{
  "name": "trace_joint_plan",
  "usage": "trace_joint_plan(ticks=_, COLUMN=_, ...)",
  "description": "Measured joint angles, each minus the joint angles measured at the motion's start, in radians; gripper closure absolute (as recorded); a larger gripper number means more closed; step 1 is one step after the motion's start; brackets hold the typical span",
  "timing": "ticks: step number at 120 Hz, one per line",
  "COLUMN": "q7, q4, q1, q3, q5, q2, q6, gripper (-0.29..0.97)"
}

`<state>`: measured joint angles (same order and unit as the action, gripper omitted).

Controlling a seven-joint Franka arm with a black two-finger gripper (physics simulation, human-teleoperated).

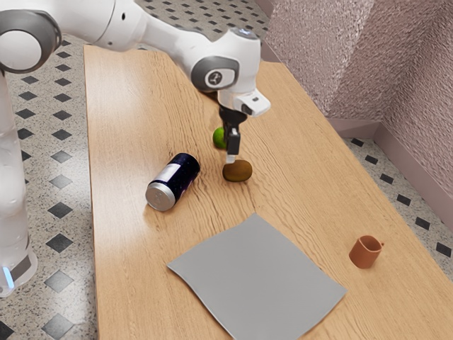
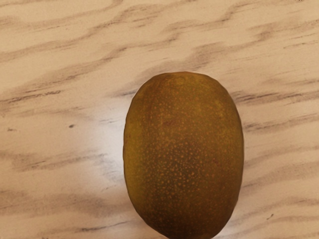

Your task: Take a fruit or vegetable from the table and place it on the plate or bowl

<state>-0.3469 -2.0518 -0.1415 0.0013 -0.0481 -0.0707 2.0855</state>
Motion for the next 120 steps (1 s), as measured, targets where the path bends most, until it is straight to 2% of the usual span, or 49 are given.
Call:
trace_joint_plan(ticks=69, q7=-0.104, q4=0.005, q1=-0.002, q3=-0.001, q5=-0.031, q2=0.107, q6=0.111, gripper=0.00)
trace_joint_plan(ticks=120, q7=-0.134, q4=0.008, q1=0.002, q3=-0.004, q5=-0.047, q2=0.143, q6=0.173, gripper=0.00)
